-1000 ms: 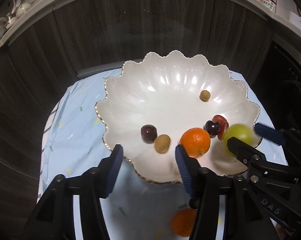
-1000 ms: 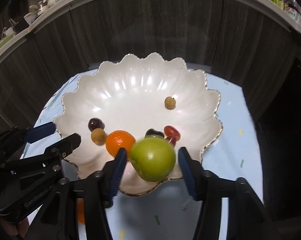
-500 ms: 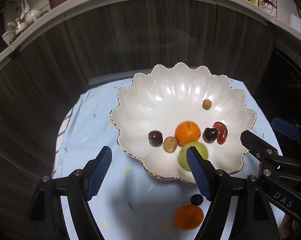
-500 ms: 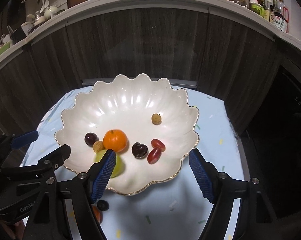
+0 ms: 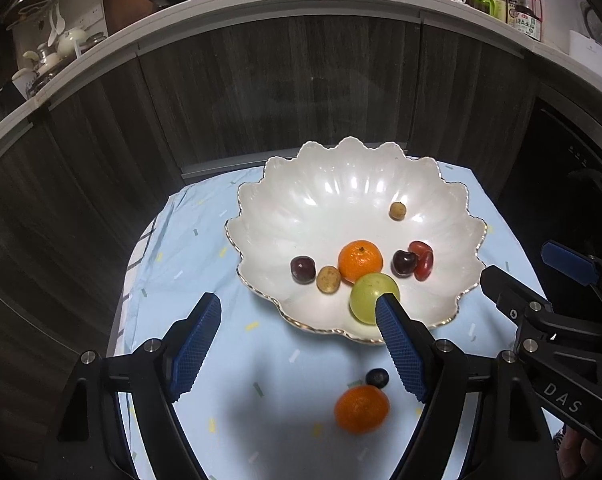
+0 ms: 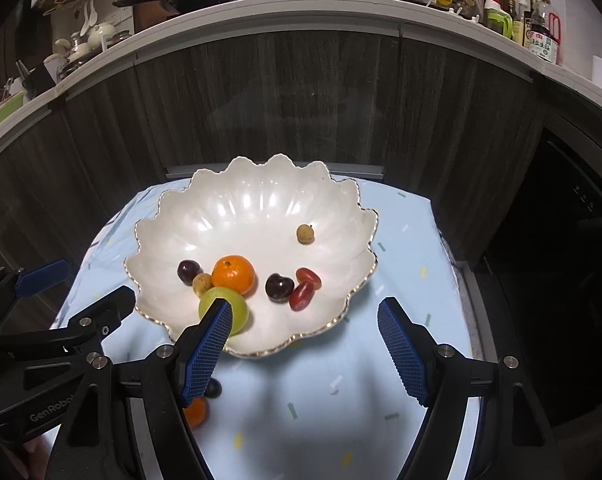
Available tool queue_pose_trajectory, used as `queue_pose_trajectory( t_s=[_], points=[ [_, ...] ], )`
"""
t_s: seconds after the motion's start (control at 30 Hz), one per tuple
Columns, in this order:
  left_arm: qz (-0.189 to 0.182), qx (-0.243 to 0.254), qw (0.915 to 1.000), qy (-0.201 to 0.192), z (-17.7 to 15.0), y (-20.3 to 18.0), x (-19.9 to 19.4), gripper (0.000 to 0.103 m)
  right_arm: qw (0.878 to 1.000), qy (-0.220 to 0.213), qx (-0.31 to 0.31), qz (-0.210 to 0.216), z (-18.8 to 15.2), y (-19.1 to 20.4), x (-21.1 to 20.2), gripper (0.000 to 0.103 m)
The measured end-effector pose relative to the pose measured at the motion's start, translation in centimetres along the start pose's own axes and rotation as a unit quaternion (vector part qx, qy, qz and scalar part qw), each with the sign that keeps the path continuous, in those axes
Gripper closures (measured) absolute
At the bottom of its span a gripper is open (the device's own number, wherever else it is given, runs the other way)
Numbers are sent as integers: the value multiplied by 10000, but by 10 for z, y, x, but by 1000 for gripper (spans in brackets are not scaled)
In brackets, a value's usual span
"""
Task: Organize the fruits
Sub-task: 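Withdraw both open tools toward the mandarin and small dark berry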
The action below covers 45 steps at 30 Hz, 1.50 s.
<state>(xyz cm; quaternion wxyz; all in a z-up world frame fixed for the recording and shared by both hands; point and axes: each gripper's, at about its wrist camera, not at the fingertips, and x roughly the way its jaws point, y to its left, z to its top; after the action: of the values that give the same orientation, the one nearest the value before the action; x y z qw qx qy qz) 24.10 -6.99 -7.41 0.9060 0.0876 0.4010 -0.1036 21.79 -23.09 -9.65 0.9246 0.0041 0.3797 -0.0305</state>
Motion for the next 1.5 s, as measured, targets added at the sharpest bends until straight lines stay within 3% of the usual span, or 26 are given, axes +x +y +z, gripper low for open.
queue_pose_trajectory(
  t_s=[0.73, 1.5],
  points=[
    [-153, 109, 9997, 156, -42, -19, -3, 24, 9997, 186, 169, -46, -40, -14, -5, 27],
    [-332, 209, 9981, 467, -78, -40, 29, 27, 9981, 479, 342, -194, -73, -29, 15, 27]
  ],
)
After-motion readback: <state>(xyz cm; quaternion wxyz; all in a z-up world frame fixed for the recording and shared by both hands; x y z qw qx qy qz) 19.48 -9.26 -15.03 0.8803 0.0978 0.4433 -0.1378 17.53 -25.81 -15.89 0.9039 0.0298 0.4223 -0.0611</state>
